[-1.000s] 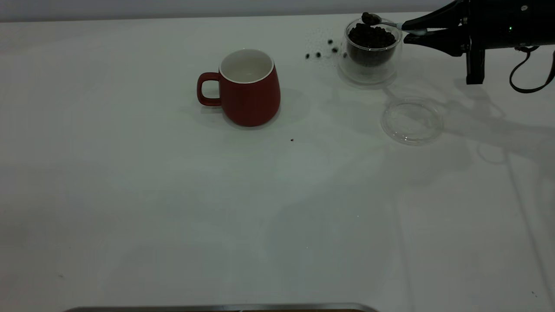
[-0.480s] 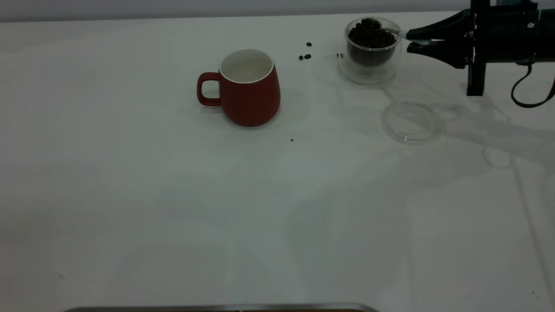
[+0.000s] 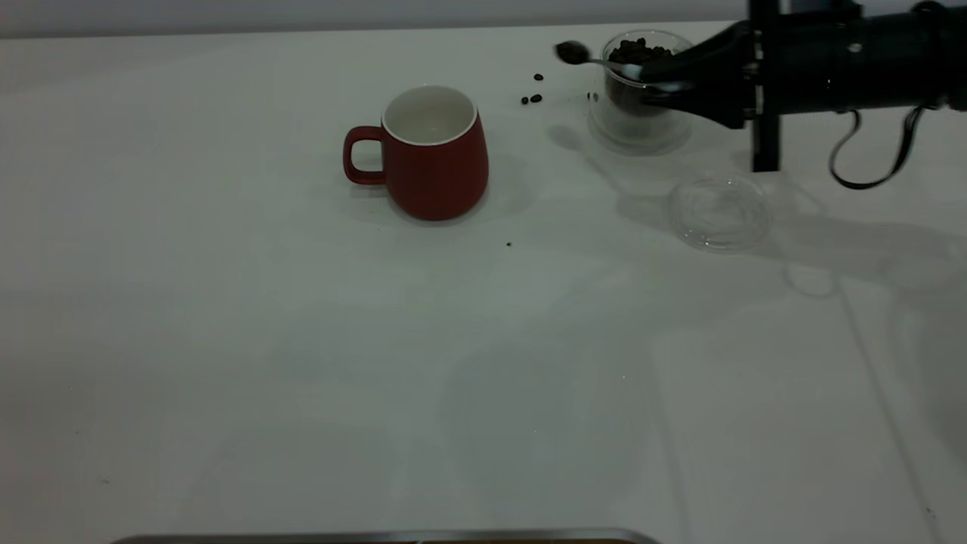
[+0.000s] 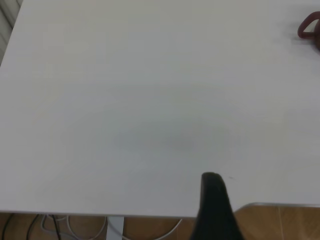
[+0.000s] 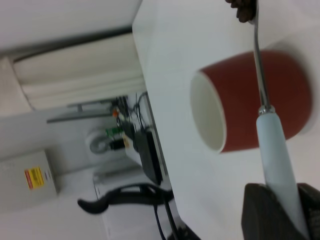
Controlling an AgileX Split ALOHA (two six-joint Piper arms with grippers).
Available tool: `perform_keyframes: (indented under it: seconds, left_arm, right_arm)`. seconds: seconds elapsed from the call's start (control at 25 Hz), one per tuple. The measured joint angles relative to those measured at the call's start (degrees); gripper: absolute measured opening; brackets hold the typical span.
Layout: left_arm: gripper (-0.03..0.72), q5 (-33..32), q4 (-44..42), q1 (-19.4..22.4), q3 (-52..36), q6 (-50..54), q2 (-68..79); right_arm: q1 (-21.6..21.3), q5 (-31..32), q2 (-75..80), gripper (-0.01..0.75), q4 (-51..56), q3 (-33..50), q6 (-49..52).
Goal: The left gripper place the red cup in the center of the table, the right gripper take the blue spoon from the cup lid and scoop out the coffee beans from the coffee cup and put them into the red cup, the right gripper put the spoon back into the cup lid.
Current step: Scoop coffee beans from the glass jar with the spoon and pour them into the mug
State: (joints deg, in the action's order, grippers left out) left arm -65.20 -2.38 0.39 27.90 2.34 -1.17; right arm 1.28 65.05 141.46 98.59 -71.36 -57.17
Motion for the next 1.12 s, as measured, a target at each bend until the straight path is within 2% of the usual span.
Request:
perform_keyframes:
  seconds: [0.64, 0.92, 1.12]
  left_arm:
    - [0.587, 0.0, 0.0, 0.0, 0.0, 0.16, 0.0]
    - [0.587, 0.0, 0.0, 0.0, 0.0, 0.16, 0.0]
    - [0.587, 0.0, 0.0, 0.0, 0.0, 0.16, 0.0]
  right_arm:
    - [11.64, 0.17, -1.64, 0.113, 1.69, 0.0, -0.56]
    - [13.02, -0.23, -1.64, 0.113, 1.38, 0.0, -4.81]
    - [13.09, -4.59, -1.64, 0.113, 0.36, 0.0, -11.34]
